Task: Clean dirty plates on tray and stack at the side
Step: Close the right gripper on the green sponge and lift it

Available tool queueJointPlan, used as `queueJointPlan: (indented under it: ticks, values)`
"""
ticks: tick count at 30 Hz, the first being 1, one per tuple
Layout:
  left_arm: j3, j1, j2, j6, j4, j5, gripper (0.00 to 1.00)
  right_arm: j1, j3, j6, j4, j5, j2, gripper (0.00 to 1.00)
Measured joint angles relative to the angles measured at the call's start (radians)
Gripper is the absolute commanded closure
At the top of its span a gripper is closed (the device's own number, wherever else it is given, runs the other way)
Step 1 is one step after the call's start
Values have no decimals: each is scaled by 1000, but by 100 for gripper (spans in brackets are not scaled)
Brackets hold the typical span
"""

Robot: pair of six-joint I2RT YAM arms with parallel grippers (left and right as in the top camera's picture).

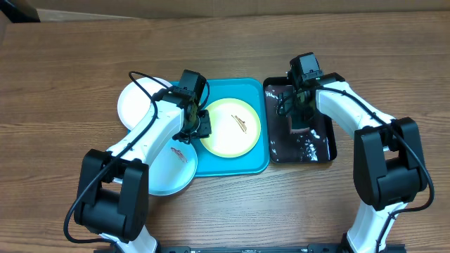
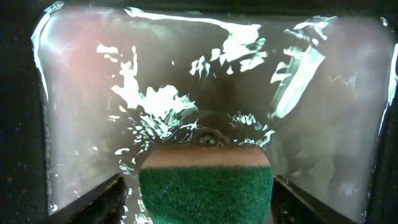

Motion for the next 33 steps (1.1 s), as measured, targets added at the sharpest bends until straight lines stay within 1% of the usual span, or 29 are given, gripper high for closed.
queueJointPlan:
  ticks: [1,2,3,4,5,6,9,14,16,18,22,23,24,25,26,27,28,33]
  values:
    - [0,0,0,0,0,0,61,0,0,4,2,2,0,86]
    - [0,0,0,0,0,0,61,0,0,6,2,2,0,87]
    - [0,0,0,0,0,0,61,0,0,5,1,2,0,75]
    - [0,0,0,0,0,0,61,0,0,13,2,2,0,51]
    - [0,0,0,0,0,0,61,0,0,18,3,3,0,22]
    - [0,0,0,0,0,0,60,0,0,11,2,2,0,11]
    - [0,0,0,0,4,0,60,0,13,6,-42,2,0,11]
    - [0,0,0,0,8,0,60,0,119,9,-228,0,-2,12]
    - [0,0,0,0,8,0,60,0,144,9,-275,0,-8,12]
    - [0,0,0,0,8,0,60,0,147,10,-306,0,-16,0]
    - [0,0,0,0,8,0,60,0,117,9,-280,-1,-18,0]
    - [0,0,0,0,8,0,60,0,109,9,-280,-1,-18,2]
    - [0,0,0,0,8,0,60,0,101,9,-279,-1,-18,14]
    - [0,0,0,0,8,0,60,0,97,2,-279,-3,-18,32]
    - [0,0,0,0,8,0,60,0,96,4,-278,-4,-18,39]
    - [0,0,0,0,8,0,60,0,95,7,-274,-7,-18,43]
    - [0,0,0,0,8,0,60,0,95,7,-270,-8,-18,43]
    - [0,0,0,0,7,0,60,1,80,12,-247,-8,-18,38]
